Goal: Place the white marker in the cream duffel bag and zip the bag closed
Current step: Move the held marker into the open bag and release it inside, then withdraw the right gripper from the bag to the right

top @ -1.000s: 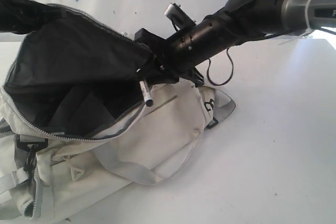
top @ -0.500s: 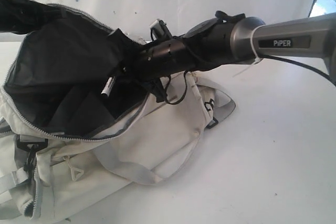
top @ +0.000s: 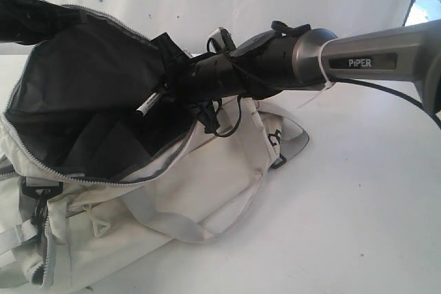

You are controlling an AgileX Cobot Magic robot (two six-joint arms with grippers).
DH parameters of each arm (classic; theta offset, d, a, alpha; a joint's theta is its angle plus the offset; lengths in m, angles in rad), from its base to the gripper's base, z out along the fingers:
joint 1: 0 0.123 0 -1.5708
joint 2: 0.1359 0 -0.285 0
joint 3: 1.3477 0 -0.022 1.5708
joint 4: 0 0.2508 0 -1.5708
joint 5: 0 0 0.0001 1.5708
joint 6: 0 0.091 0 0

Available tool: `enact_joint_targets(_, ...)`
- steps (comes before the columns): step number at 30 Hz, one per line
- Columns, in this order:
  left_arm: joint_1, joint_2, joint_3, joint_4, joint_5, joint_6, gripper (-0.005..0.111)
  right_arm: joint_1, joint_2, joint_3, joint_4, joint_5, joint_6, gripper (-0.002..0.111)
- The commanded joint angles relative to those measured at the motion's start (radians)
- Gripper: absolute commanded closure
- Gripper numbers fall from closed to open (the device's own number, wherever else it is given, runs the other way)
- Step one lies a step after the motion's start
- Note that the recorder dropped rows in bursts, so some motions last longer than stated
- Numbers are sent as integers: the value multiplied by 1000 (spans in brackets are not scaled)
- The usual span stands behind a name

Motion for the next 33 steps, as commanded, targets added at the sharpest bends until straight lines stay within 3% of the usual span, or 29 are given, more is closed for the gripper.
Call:
enact_joint_targets(1, 5, -1, -7, -4, -7, -7, 107, -1, -2, 8, -19, 8, 2, 65)
enact_joint_targets(4, 5, -1, -7, -4, -7, -7, 107, -1, -2, 8, -19, 25, 2, 47)
enact_joint_targets(8, 5, -1, -7, -5, -7, -4, 107, -1, -2, 8, -19, 42, 0, 37)
enact_joint_targets(24, 5, -1, -7, -5, -7, -4, 107, -3, -21, 8, -35, 207, -241, 37)
enact_joint_targets(33, 5, -1, -7, -5, -7, -4, 107, -73, -87, 8, -382, 555, -247, 41)
